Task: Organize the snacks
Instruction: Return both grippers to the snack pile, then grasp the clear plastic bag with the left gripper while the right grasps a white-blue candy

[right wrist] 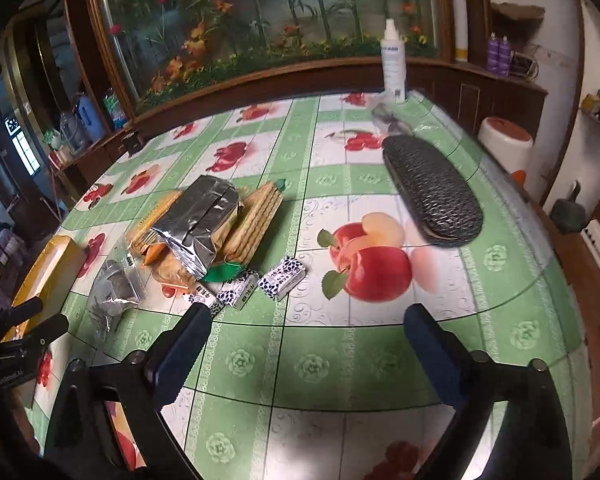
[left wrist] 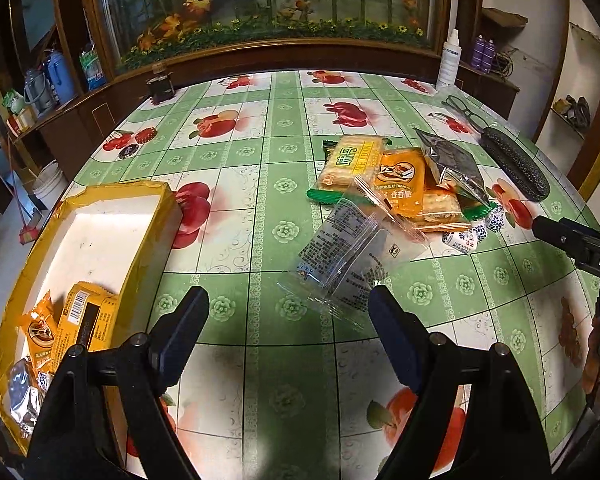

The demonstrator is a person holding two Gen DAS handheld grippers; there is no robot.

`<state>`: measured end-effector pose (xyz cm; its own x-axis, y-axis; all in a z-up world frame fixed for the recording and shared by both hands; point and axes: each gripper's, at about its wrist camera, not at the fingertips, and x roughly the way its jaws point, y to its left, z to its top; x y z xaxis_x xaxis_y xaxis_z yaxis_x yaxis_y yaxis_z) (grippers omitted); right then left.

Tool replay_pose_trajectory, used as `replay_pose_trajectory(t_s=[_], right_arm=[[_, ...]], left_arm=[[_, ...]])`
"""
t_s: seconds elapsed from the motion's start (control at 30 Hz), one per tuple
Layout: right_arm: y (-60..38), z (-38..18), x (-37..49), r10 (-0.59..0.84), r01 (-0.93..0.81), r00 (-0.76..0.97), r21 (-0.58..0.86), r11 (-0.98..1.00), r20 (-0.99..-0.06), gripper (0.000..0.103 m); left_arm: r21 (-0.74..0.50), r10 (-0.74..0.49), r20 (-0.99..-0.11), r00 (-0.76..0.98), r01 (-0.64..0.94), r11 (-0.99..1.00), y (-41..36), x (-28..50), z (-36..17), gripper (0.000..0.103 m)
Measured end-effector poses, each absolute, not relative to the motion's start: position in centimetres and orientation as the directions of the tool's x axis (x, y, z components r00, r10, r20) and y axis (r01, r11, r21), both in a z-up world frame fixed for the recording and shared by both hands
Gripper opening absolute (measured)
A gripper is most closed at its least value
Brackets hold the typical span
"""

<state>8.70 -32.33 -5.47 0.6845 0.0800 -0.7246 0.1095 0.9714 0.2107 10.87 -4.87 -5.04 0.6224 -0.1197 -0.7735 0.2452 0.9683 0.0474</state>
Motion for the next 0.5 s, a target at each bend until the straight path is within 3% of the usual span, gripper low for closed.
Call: replay_pose_trajectory(t_s=[0.17, 0.3, 0.5], right_arm=[[-31.4, -7.3, 11.2, 0.117, 0.095, 0.643, 0.230, 0.968, -0.757, 0.072], [-30.8, -8.8, 12.5, 0.117, 0.103, 0.625, 0.231, 0.968, -0.772, 0.066], [-30.3, -8.8, 13.5, 0.090, 0.112, 0.624, 0.203, 0.973, -0.776, 0.066]], left_arm=[[0.106, -0.104, -0.770, 0.629, 0.287, 0.952, -6.2, 12.4, -5.8, 0.082], [0.095, -0.137, -0.775, 0.617, 0.329, 0.940, -6.4, 13.3, -6.2, 0.082], [0.077, -0.193, -0.786, 0.588, 0.404, 0.912, -7.7, 14.5, -6.7, 0.082]])
